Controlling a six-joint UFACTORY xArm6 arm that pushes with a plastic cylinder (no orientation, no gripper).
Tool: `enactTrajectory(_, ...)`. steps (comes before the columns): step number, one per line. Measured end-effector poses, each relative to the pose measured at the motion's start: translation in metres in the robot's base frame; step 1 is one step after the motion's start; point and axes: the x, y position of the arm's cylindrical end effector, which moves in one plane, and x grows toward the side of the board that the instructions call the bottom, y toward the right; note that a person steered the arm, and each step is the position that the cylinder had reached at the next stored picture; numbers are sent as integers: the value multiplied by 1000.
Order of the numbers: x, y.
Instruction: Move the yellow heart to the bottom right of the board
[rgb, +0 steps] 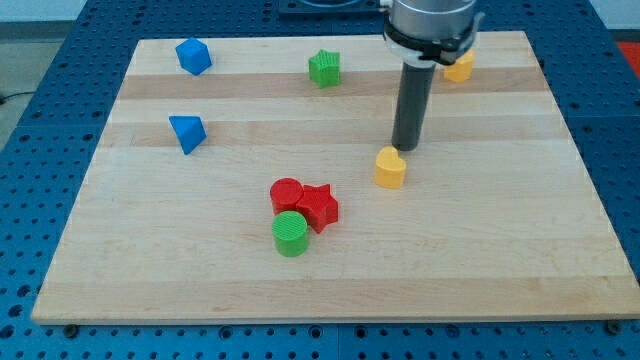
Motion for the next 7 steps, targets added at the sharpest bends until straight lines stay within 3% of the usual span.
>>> enactTrajectory(2, 60, -23)
enactTrajectory(3, 62, 7)
enactTrajectory(6, 92, -26)
enactTrajectory(7, 113, -13)
